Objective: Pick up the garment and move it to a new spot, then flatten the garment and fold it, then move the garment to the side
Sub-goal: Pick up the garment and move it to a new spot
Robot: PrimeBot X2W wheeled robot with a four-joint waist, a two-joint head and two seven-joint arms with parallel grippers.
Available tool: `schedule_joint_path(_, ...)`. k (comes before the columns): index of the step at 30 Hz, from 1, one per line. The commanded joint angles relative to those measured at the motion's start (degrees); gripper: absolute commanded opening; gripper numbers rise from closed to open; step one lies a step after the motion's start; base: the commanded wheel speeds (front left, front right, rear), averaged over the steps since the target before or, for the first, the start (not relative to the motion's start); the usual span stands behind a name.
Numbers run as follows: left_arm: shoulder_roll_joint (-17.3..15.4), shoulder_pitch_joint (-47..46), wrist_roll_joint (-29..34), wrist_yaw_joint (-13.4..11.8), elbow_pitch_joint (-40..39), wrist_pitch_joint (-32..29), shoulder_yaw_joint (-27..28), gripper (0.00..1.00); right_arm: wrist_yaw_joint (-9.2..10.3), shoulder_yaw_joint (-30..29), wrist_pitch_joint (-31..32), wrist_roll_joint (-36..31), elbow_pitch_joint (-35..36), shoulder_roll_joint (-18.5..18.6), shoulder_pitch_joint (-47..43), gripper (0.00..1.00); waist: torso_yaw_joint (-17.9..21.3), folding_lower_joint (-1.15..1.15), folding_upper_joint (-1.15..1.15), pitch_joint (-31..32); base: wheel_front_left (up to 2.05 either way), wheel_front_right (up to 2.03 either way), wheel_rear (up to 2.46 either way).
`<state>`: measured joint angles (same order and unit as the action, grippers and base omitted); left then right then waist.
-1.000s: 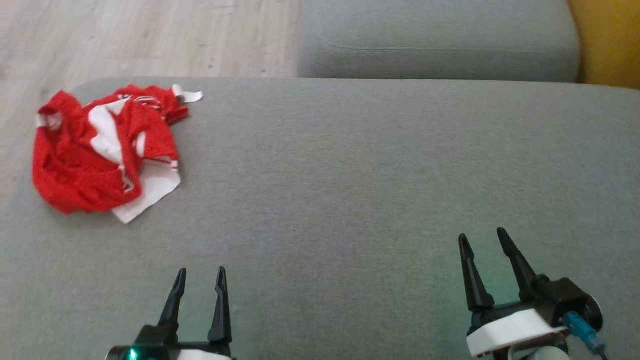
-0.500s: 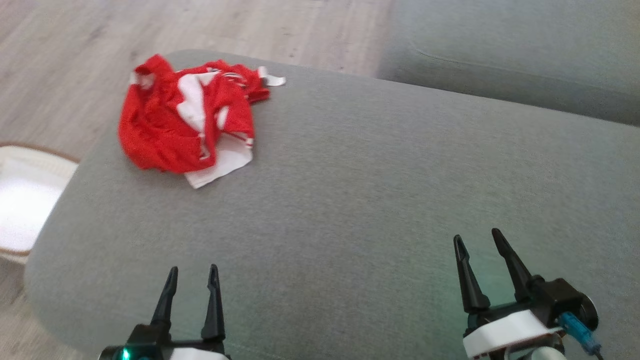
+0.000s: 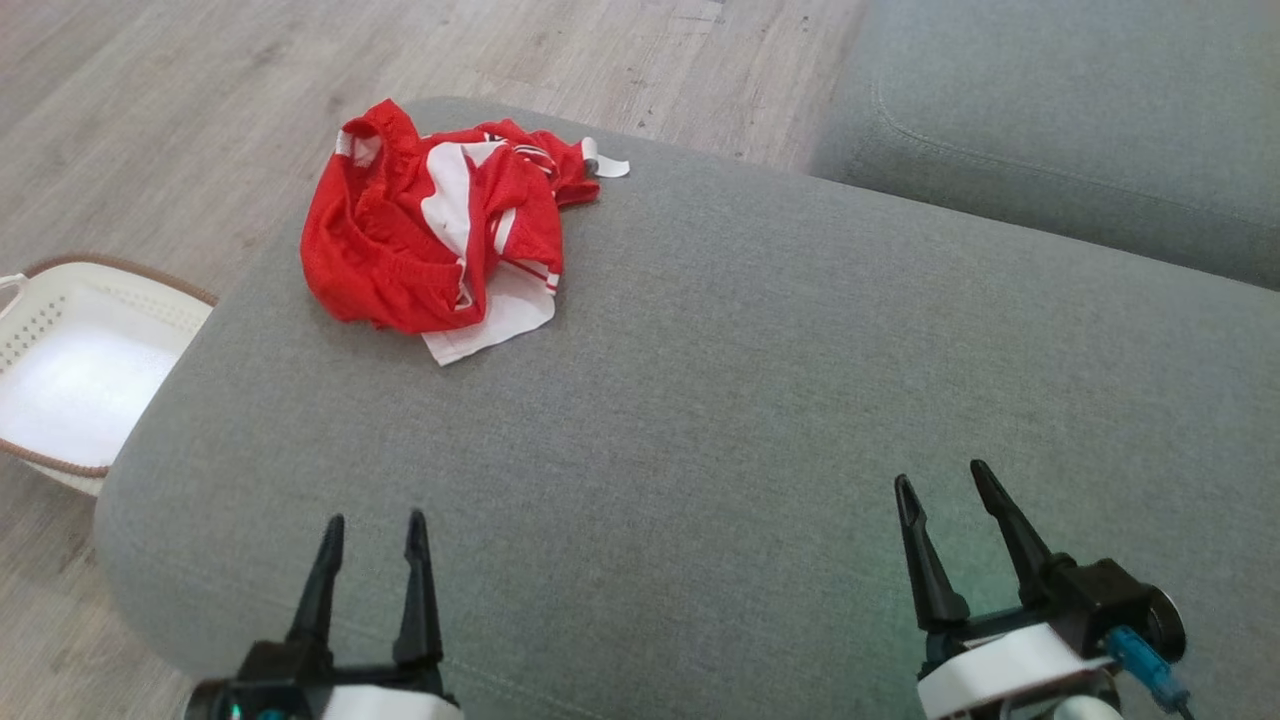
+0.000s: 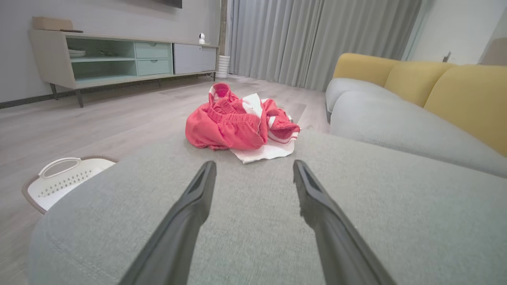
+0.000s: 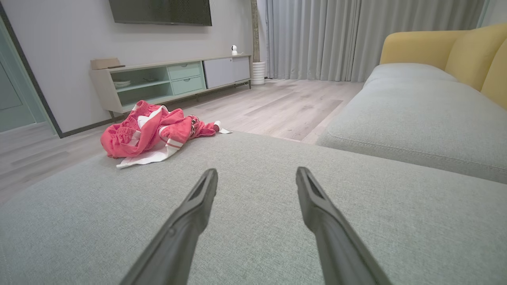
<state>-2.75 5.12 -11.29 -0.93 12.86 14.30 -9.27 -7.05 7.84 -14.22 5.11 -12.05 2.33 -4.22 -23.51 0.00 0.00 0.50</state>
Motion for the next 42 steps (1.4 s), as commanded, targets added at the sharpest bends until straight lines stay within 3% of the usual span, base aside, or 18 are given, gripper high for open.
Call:
schedule_joint_path(1, -0.12, -1.76, -0.44, 0.17, -3.30, 0.70, 2.18, 1.00, -0.44, 1.48, -0.78, -0.67, 1.48, 0.54, 0.70, 1.00, 0.28, 0.00, 0.00, -0.09, 0.00, 0.00, 0.00)
schedule_joint_path(7, -0.87, -4.77, -1.17, 1.34, -12.02, 0.70, 5.69, 1.00, -0.44, 0.50, -0.78, -2.12, 2.34, 0.54, 0.54, 1.00, 1.23, 0.00, 0.00, -1.80, 0.00, 0.00, 0.00)
schedule_joint_path(11, -5.98, -13.29, -0.21, 2.38, -19.18, 0.24, 9.80, 1.00, -0.44, -0.83, -0.78, -4.13, 3.43, 0.54, 2.00, 1.00, 2.81, 0.00, 0.00, -4.19, 0.00, 0.00, 0.00)
schedule_joint_path(16, -13.47, -26.53, -0.39, 3.97, -18.78, -4.47, 13.59, 1.00, -0.44, -3.01, -0.78, -6.24, 5.97, 0.54, 4.29, 1.00, 5.08, 0.00, 0.00, -8.05, 0.00, 0.00, 0.00)
schedule_joint_path(20, -18.79, -37.87, -1.41, 5.13, -13.42, -7.94, 15.72, 1.00, -0.44, -2.74, -0.71, -8.51, 7.56, 0.54, 6.82, 1.00, 7.48, 0.00, 0.00, -12.66, 0.00, 0.00, 0.00)
schedule_joint_path(24, -18.62, -46.78, -6.90, 5.49, -6.96, -9.04, 18.31, 1.00, -0.44, -3.34, 0.12, -10.93, 9.68, 0.54, 8.97, 1.00, 8.91, 0.00, 0.00, -17.41, 0.00, 0.00, 0.00)
schedule_joint_path(27, -20.61, -52.55, -6.91, 5.65, 1.50, -9.73, 18.29, 1.00, -0.44, -3.54, 1.13, -13.20, 11.87, 0.58, 10.41, 1.00, 10.51, 0.00, 0.00, -21.07, 0.00, 0.00, 0.00)
schedule_joint_path(30, -20.03, -57.00, -9.48, 4.36, 10.26, -10.59, 20.22, 1.00, -0.44, -3.37, 2.44, -13.62, 14.65, 1.57, 11.16, 1.00, 11.67, 0.00, 0.00, -24.73, 0.00, 0.00, 0.00)
schedule_joint_path(34, -20.59, -59.37, -10.25, 3.31, 20.24, -11.54, 20.94, 1.00, -0.44, -4.26, 3.90, -13.68, 18.96, 2.60, 12.10, 1.00, 12.95, 0.00, 0.00, -29.20, 0.00, 0.00, 0.00)
schedule_joint_path(42, -21.48, -60.61, -11.18, 4.47, 35.07, -13.78, 20.15, 1.00, -0.44, -5.50, 5.61, -13.28, 24.20, 3.37, 12.14, 1.00, 13.47, 0.00, 0.00, -34.41, 0.00, 0.00, 0.00)
